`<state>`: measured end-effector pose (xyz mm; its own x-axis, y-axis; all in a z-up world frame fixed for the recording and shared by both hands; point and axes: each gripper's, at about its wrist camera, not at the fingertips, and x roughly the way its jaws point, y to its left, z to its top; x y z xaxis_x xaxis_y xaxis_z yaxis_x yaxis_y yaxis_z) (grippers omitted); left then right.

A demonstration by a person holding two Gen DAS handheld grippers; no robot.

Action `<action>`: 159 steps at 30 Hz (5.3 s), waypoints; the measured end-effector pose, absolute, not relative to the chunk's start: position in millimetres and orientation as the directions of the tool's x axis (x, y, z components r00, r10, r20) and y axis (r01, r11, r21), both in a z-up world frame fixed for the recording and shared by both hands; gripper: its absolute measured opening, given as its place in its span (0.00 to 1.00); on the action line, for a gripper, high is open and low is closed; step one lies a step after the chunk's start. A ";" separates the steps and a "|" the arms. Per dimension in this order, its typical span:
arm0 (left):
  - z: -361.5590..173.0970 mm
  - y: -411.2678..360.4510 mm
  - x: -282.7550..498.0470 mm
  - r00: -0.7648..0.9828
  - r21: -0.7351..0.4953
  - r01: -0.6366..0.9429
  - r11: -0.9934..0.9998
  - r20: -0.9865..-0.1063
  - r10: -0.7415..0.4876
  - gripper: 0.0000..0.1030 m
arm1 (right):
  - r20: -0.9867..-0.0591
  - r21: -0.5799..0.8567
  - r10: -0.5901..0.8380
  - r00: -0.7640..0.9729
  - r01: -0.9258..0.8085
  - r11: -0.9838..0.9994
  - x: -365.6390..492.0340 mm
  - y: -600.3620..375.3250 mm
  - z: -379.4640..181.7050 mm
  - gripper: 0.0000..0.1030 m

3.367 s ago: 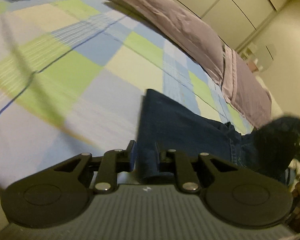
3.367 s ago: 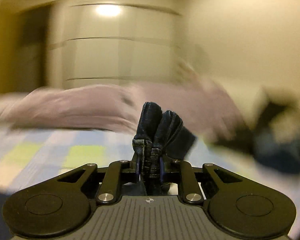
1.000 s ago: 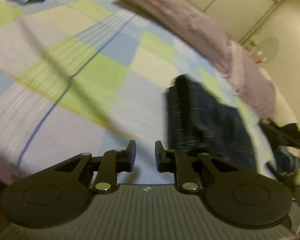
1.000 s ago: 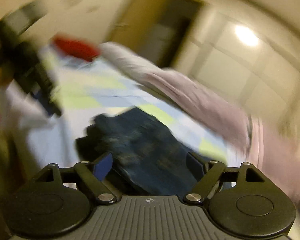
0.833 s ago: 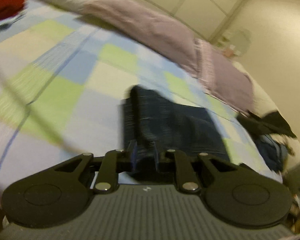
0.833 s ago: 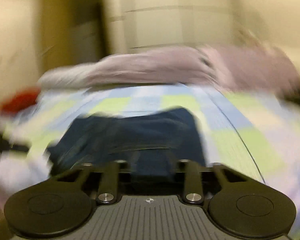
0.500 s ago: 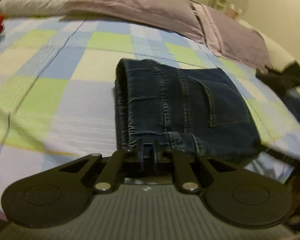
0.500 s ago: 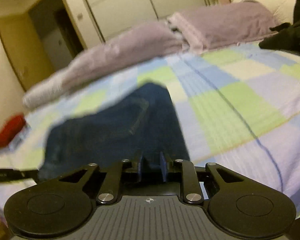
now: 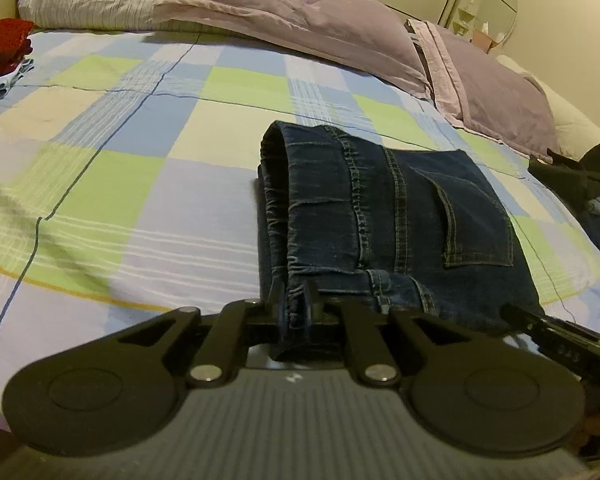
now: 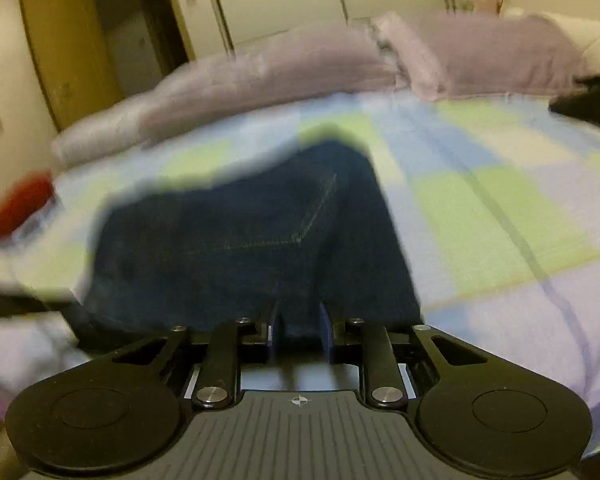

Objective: Fold clothes

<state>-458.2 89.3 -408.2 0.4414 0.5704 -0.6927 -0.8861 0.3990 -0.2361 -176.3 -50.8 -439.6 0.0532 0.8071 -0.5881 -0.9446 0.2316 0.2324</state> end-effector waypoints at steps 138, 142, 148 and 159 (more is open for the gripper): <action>-421.0 242.3 -279.3 0.409 -0.152 0.062 0.986 -0.898 -0.164 0.05 | -0.875 0.270 0.352 0.332 -0.267 0.925 -271.7 22.7 -415.7 0.28; -402.2 239.5 -290.0 0.427 -0.148 0.038 0.988 -0.892 -0.150 0.03 | -0.871 0.336 0.388 0.302 -0.211 0.918 -266.1 8.7 -407.1 0.28; -399.1 245.1 -331.4 0.416 -0.195 -0.078 0.978 -0.897 -0.146 0.02 | -0.829 0.398 0.458 0.321 -0.236 0.886 -293.9 8.9 -379.9 0.28; -396.2 246.2 -367.4 0.447 -0.229 -0.254 0.940 -0.889 -0.096 0.02 | -0.838 0.363 0.452 0.307 -0.306 0.880 -318.9 14.8 -368.9 0.27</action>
